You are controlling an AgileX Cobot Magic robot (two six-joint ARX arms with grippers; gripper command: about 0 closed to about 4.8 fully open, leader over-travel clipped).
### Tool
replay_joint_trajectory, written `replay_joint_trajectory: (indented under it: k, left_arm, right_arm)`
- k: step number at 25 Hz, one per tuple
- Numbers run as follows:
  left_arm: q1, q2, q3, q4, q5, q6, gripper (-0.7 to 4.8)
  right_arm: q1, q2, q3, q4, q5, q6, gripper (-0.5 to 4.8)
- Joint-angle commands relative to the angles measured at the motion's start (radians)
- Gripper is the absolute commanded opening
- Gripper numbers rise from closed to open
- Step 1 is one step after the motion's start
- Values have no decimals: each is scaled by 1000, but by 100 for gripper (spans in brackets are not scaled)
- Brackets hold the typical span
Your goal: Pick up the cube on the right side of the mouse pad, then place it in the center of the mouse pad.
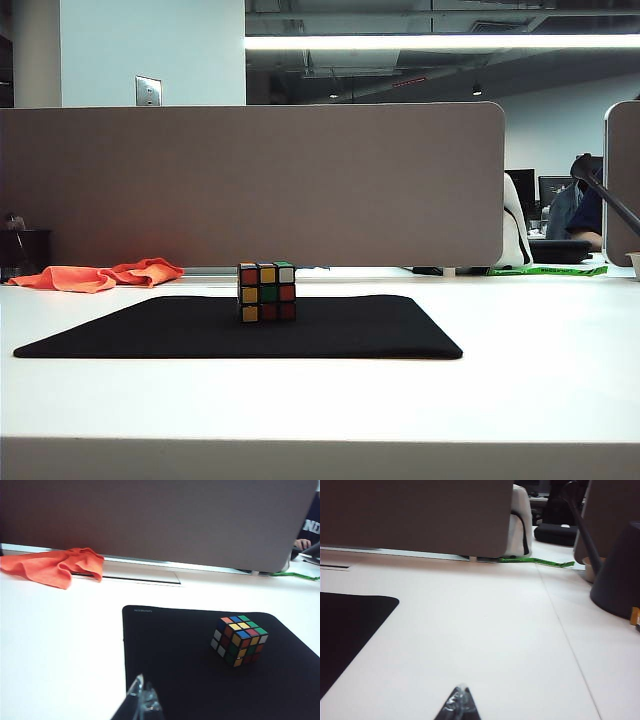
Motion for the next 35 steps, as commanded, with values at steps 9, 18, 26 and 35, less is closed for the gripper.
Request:
replay_joint_trajectory:
  k: [9, 18, 26, 35]
  left_arm:
    - [2, 1, 3, 15, -5, 31, -6]
    - [2, 1, 3, 37, -83, 51, -6]
    - [2, 1, 3, 44, -189, 208, -6]
    - [2, 1, 3, 44, -230, 253, -6]
  right_arm:
    - [0, -1, -1, 39, -4, 31, -6]
    - [1, -1, -1, 35, -4, 69, -6]
    - [0, -1, -1, 36, -1, 103, -6]
    - [0, -1, -1, 40, 0, 111, -6]
